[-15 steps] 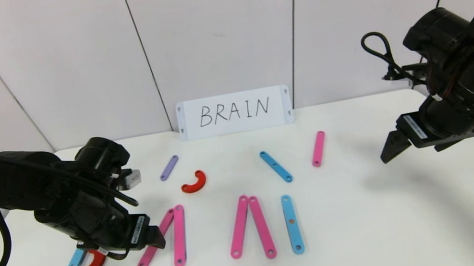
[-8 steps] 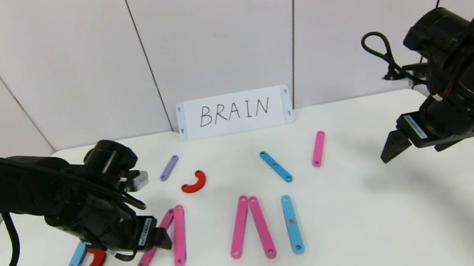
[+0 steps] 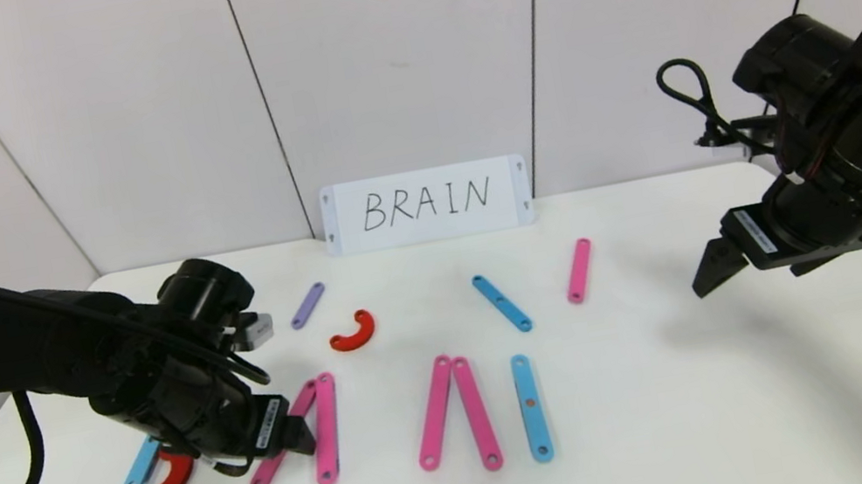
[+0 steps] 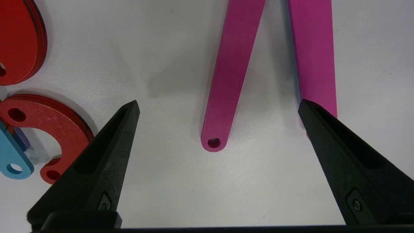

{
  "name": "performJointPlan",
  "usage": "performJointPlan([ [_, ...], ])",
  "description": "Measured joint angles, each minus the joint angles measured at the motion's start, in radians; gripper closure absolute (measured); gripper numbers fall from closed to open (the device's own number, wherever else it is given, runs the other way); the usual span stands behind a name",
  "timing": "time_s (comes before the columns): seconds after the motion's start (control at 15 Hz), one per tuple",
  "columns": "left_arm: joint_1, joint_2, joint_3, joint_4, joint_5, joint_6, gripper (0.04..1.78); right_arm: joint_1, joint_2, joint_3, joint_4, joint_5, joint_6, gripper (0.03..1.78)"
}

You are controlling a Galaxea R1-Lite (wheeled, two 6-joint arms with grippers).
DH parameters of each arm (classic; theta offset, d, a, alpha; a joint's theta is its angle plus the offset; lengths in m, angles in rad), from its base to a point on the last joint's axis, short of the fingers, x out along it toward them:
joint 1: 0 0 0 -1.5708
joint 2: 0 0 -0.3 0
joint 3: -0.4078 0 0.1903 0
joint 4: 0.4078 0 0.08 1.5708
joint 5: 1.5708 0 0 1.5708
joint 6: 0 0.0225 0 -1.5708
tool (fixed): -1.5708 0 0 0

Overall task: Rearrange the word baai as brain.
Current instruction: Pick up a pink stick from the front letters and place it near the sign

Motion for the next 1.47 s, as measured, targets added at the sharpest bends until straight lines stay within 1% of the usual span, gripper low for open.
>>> performJointPlan([
  [0.13, 0.000, 0.002, 0.000, 0.000, 0.013, 0.001, 0.10, 0.001, 0.000, 0.000, 0.000, 0.000, 0.000, 0.10],
  [1.47, -0.005, 0.038, 0.000, -0.002, 0.016, 0.017, 0.10, 0.003, 0.000, 0.000, 0.000, 0.000, -0.001, 0.10],
])
